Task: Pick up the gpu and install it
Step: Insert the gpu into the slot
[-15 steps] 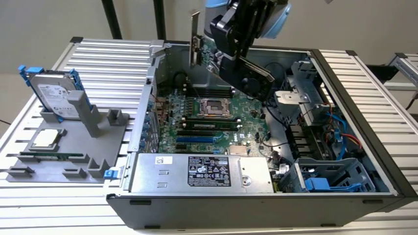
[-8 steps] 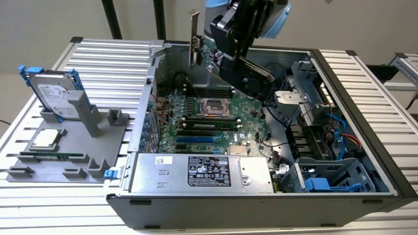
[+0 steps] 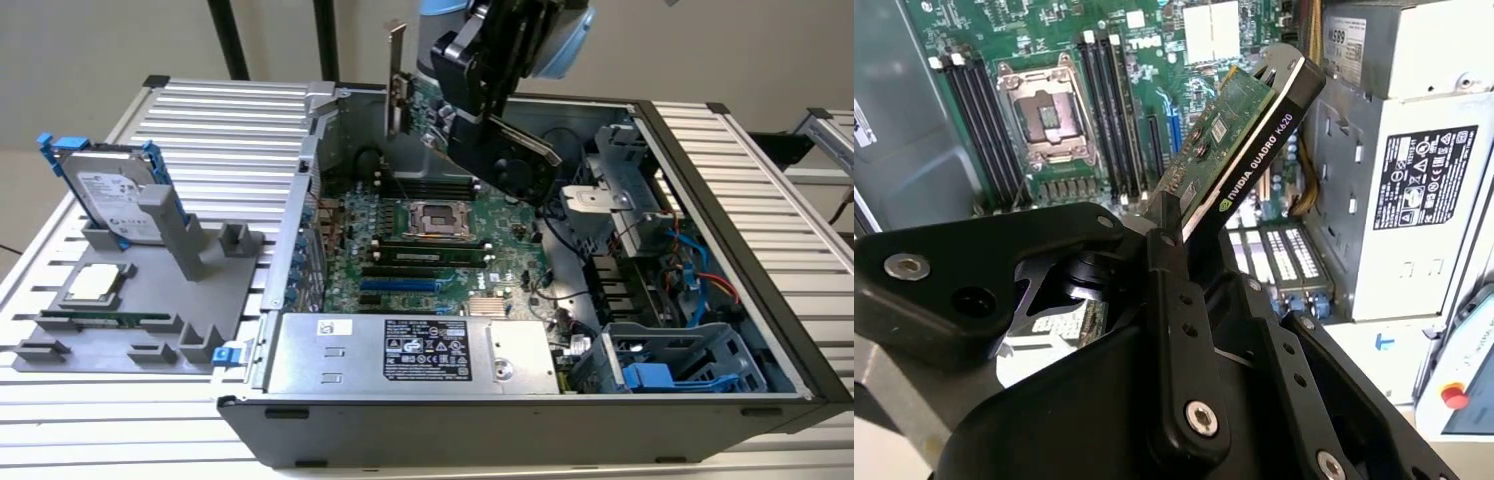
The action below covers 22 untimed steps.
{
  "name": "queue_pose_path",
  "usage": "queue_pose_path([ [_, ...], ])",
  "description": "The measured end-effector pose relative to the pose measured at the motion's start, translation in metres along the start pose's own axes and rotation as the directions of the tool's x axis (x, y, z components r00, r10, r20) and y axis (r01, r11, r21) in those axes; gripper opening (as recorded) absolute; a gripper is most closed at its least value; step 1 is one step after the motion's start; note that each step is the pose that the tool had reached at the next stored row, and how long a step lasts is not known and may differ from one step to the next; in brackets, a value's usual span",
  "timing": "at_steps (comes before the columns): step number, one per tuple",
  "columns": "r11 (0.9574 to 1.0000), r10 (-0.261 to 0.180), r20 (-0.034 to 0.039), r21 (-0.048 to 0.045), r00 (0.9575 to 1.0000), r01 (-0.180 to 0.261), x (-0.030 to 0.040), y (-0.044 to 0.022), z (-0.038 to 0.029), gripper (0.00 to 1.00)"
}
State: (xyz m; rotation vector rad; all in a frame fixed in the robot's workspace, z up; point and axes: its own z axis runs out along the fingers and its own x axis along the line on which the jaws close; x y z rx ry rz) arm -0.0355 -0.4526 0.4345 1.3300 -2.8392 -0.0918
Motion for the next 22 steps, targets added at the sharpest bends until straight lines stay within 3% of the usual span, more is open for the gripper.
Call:
queue_pose_path([
  [22, 0.9960, -0.089, -0.0050, -0.0020, 0.9960, 0.089, 0.0000, 0.0001, -0.0010, 0.00],
])
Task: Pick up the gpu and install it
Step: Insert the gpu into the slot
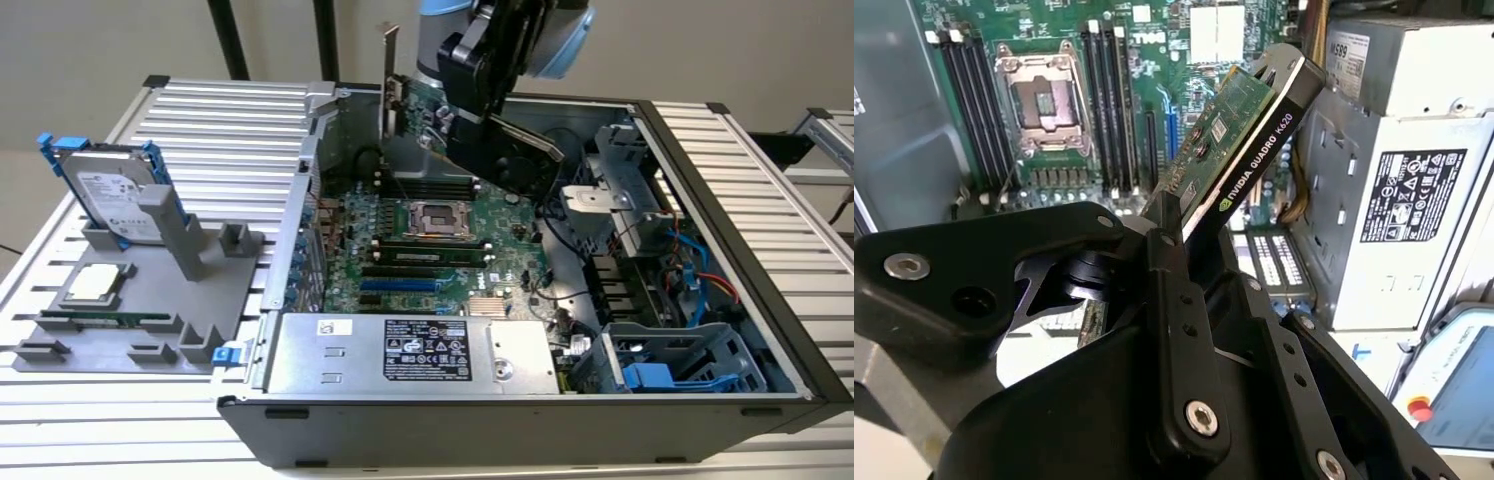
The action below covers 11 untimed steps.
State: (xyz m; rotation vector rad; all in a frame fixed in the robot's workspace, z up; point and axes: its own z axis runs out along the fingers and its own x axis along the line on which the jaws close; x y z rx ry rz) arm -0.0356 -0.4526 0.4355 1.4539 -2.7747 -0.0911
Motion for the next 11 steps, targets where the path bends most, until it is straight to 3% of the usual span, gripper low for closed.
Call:
queue_pose_path([
  [11, 0.9993, -0.038, -0.0020, -0.0008, 0.9993, 0.038, 0.0000, 0.0000, -0.0005, 0.00],
])
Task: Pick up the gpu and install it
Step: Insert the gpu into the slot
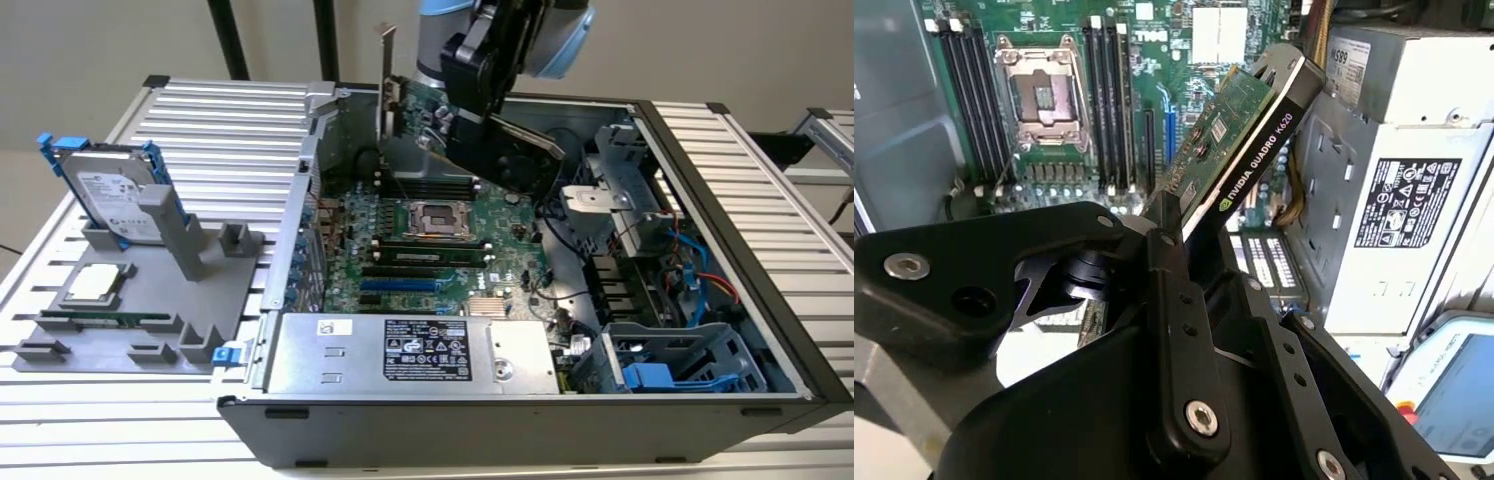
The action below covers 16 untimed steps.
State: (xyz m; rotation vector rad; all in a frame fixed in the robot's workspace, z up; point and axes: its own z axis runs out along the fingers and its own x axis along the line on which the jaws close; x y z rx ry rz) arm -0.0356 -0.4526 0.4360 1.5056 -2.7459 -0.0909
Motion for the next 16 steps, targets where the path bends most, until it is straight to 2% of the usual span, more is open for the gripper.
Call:
queue_pose_path([
  [16, 0.9984, -0.056, -0.0031, -0.0012, 0.9984, 0.056, 0.0000, 0.0000, -0.0006, 0.00],
])
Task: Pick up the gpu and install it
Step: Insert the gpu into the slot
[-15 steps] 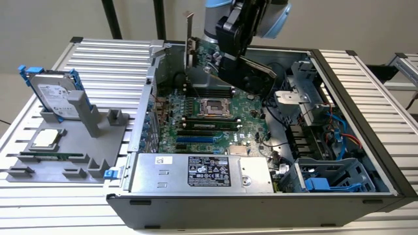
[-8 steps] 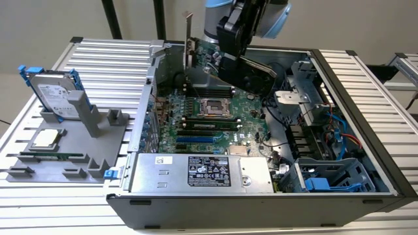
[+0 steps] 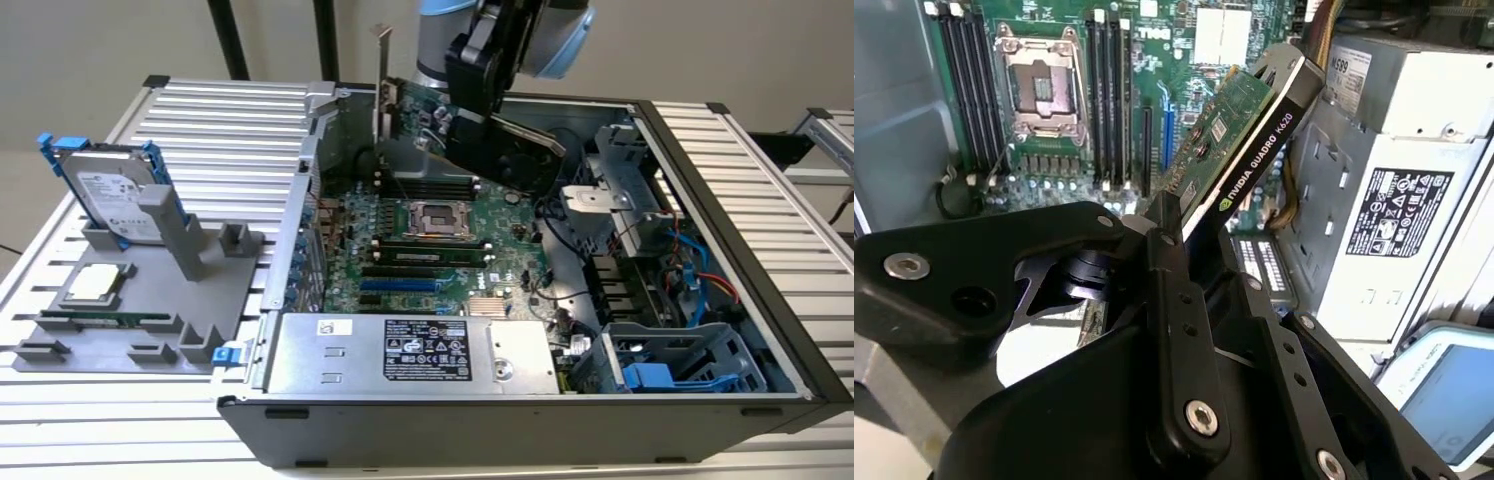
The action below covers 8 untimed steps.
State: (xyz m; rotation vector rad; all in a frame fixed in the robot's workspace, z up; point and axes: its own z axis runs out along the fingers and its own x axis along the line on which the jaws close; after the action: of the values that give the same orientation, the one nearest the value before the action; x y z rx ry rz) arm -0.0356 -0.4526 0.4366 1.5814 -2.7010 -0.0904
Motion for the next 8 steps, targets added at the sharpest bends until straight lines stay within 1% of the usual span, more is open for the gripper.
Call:
queue_pose_path([
  [8, 0.9996, -0.027, -0.0015, -0.0005, 0.9996, 0.027, 0.0000, 0.0000, -0.0003, 0.00],
])
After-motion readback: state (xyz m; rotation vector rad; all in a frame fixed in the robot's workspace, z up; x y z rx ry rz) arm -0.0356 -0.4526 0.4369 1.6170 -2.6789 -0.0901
